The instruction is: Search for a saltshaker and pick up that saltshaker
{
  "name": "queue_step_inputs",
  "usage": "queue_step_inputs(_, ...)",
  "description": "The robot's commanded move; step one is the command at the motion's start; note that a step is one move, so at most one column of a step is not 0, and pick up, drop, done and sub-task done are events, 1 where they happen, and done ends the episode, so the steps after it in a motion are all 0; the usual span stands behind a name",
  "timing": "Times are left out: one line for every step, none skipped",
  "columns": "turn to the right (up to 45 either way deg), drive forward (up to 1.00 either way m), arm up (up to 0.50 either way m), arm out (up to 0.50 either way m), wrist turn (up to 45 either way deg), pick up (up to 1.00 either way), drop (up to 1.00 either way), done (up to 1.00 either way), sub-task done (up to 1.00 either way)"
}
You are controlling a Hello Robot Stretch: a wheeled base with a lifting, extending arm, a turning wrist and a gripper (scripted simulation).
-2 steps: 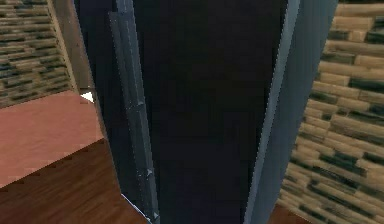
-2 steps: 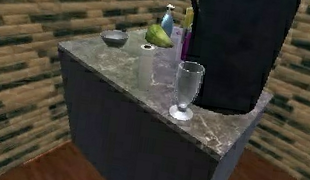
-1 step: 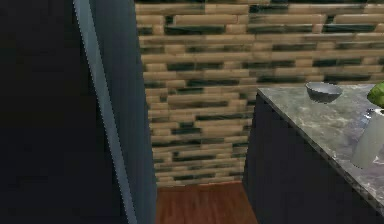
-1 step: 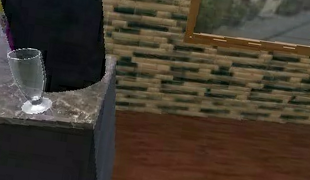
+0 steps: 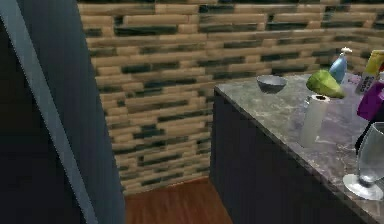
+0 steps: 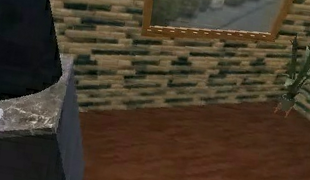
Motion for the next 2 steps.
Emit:
queue_step_inputs(0.0,0.75,0.00,0.00,0.0,0.00,0.00,0.00,0.00)
queue_step_inputs(-21.0,0.00,0.00,0.00,0.0,0.00,0.00,0.00,0.00)
